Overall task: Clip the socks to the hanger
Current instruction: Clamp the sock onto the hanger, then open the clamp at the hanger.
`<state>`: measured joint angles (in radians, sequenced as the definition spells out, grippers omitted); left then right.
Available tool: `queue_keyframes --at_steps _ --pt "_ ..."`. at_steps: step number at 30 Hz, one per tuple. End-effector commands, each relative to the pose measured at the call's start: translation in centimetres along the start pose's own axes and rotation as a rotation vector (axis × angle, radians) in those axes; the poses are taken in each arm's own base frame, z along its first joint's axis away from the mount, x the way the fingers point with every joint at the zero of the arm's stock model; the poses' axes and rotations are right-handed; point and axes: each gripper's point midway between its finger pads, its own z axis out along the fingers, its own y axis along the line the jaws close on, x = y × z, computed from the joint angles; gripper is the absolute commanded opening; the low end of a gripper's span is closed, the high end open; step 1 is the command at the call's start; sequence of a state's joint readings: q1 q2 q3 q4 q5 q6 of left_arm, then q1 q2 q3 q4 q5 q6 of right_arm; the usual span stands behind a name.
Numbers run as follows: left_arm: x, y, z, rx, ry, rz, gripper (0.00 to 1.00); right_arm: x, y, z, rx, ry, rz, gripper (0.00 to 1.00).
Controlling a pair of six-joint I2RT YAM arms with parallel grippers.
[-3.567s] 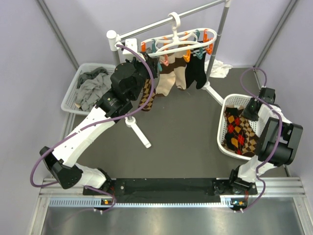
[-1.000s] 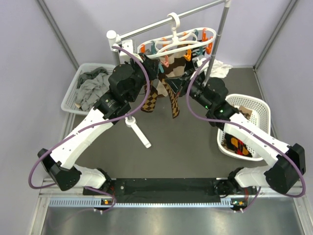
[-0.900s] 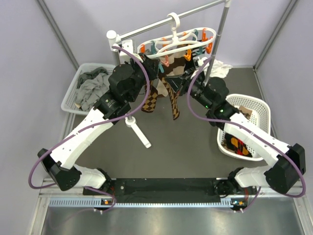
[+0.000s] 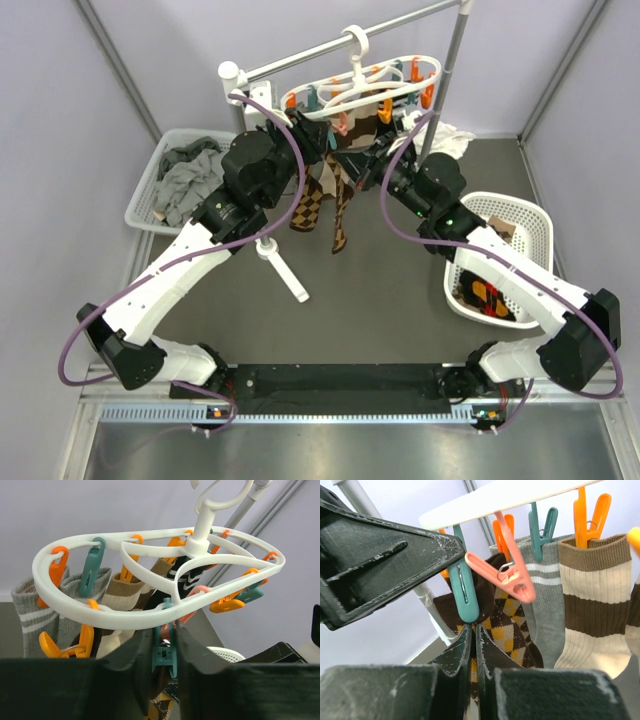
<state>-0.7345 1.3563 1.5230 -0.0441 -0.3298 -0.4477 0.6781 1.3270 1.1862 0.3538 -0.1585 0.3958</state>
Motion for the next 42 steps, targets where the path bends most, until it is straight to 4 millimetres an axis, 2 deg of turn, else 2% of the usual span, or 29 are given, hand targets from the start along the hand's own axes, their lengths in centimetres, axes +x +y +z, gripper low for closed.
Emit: queue_keyframes --at_steps 1,2,3,6,7,8,11,12,15,18,24,26,29,30,32,33,36,42 --pt "-1.6 -0.9 -1.0 0.040 -0.036 -0.017 0.37 -4.1 2.5 0.6 -0.067 -0.111 -0.012 0.00" --pt "-1.8 -0.9 -1.0 0.040 -0.040 -0.015 0.43 -4.1 2.5 0.6 -0.068 -0.110 -0.011 0.00" --pt "-1.8 -0.8 -1.1 0.037 -0.041 -0.009 0.57 -4.2 2.5 0.6 -0.067 -0.112 -0.014 0.00" --pt "-2.1 -0.7 -1.2 0.032 -0.049 0.000 0.72 -4.3 2.5 0.7 -0.071 -0.113 -0.019 0.01" --pt "-2.2 -0.6 -1.2 0.027 -0.053 0.002 0.73 -4.3 2.5 0.8 -0.071 -0.113 -0.019 0.01" --pt "-2.4 -0.5 -1.3 0.024 -0.056 0.008 0.74 -4.3 2.5 0.8 -0.069 -0.112 -0.020 0.02" --pt "-2.7 -0.3 -1.3 0.013 -0.066 0.020 0.75 -4.1 2.4 0.8 -0.067 -0.108 -0.040 0.18" --pt "-2.7 -0.2 -1.4 0.007 -0.067 0.023 0.75 -3.9 2.0 0.8 -0.052 -0.104 -0.046 0.28" --pt "-3.0 0.0 -1.5 0.001 -0.072 0.031 0.75 -3.8 1.3 0.5 -0.013 -0.098 -0.084 0.39" --pt "-3.1 0.0 -1.6 -0.002 -0.074 0.037 0.74 -4.0 0.7 0.3 0.021 -0.092 -0.136 0.46" --pt "-2.9 0.0 -1.7 0.002 -0.065 0.042 0.73 -5.1 -1.8 0.3 0.086 -0.103 -0.195 0.50" --pt "-3.0 0.1 -1.9 -0.002 -0.064 0.045 0.74 -5.7 -2.7 0.2 0.087 -0.108 -0.206 0.55" --pt "-3.2 0.1 -2.1 0.001 -0.067 0.047 0.74 -5.7 -2.5 0.9 0.025 -0.072 -0.218 0.61" --pt "-3.2 0.0 -2.2 0.003 -0.067 0.048 0.74 -6.2 -1.7 1.1 -0.013 -0.071 -0.232 0.62" --pt "-3.2 -0.1 -2.2 0.012 -0.061 0.047 0.73 -5.4 -1.9 1.8 -0.030 -0.035 -0.243 0.65" --pt "-3.1 -0.2 -2.2 0.015 -0.060 0.046 0.74 -5.7 -1.3 2.0 -0.058 -0.037 -0.248 0.66" --pt "-3.0 -0.3 -2.2 0.021 -0.051 0.047 0.73 -5.3 -1.2 2.8 -0.080 -0.028 -0.249 0.66" --pt "-3.6 -0.7 -2.7 0.036 -0.057 0.039 0.73 -5.0 -1.9 4.1 -0.076 -0.040 -0.245 0.66"
